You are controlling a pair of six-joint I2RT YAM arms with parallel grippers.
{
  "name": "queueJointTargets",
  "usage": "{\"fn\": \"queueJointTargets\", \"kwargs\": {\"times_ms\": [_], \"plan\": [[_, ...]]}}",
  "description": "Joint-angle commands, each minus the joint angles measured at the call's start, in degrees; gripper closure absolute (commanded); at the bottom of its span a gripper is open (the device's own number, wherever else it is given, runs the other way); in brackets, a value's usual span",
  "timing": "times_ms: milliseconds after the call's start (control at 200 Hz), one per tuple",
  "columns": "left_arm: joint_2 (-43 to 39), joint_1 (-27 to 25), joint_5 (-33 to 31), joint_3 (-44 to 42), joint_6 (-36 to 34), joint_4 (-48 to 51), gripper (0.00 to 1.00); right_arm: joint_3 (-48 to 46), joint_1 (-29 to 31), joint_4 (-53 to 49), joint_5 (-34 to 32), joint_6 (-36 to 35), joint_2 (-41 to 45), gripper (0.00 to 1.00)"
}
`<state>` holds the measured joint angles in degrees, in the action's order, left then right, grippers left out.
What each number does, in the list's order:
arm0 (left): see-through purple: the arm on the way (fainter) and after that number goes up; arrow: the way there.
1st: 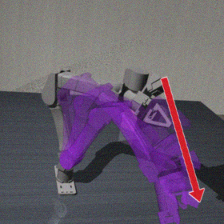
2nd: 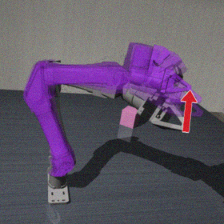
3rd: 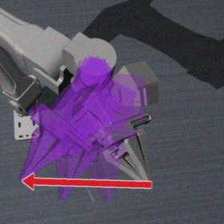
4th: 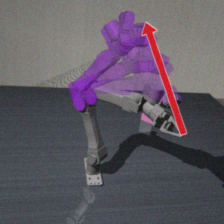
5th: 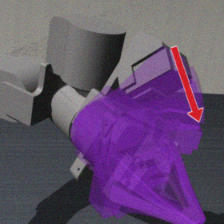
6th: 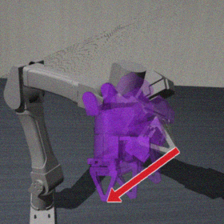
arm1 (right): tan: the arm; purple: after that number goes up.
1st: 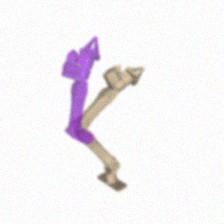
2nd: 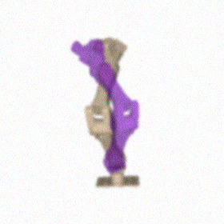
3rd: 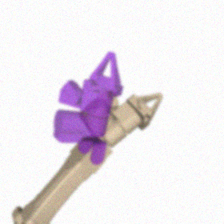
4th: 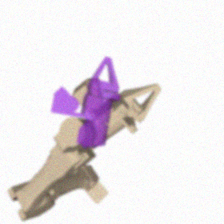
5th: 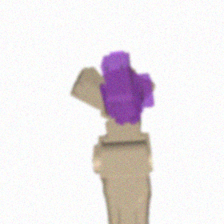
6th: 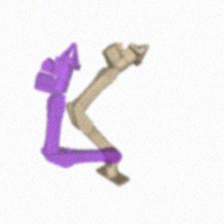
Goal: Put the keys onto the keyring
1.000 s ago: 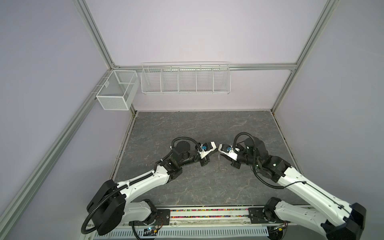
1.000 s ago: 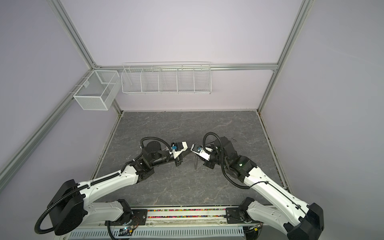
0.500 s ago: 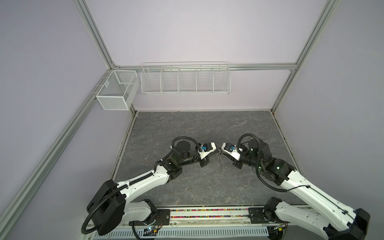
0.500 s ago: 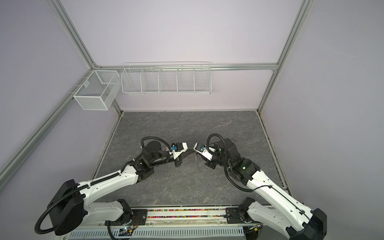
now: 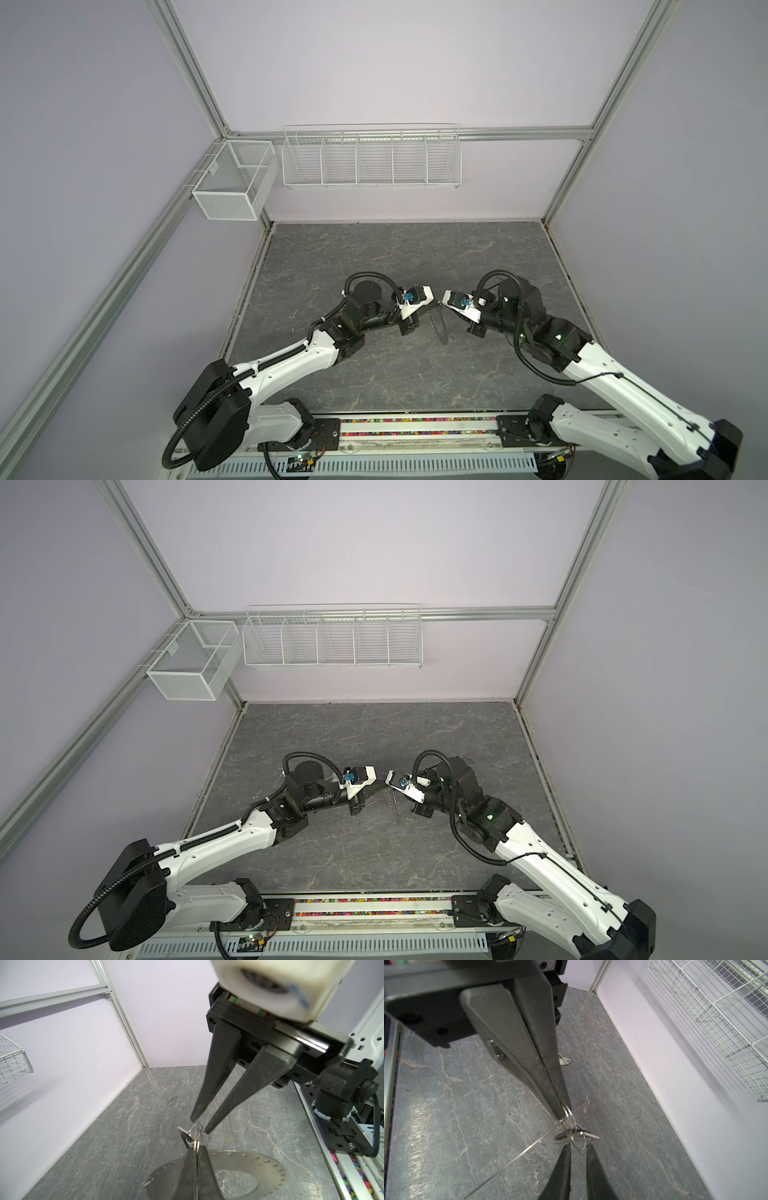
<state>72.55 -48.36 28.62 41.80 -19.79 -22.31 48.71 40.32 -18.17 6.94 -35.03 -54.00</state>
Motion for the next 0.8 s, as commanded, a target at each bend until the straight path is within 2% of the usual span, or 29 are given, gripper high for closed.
{"fn": "queueJointTargets", "kwargs": {"times_ms": [0,295,580,795], "plan": [[0.3,0.3,1.3,2.2,-0.4,-0.1,1.00,1.3,0.3,0.6,1.6,-1.7,-0.6,0.84],[0.9,0.3,1.6,3.0,0.2,-0.3,1.00,1.3,1.4,-0.5,0.9,-3.8,-1.5,0.89],[1.0,0.3,0.9,2.8,1.4,-1.4,1.00,1.3,3.4,-0.8,-4.2,-5.9,-2.0,0.93],[1.0,0.4,-0.4,1.7,4.6,-6.4,1.00,1.3,4.8,-0.9,-7.5,-7.6,-2.9,0.93]]}}
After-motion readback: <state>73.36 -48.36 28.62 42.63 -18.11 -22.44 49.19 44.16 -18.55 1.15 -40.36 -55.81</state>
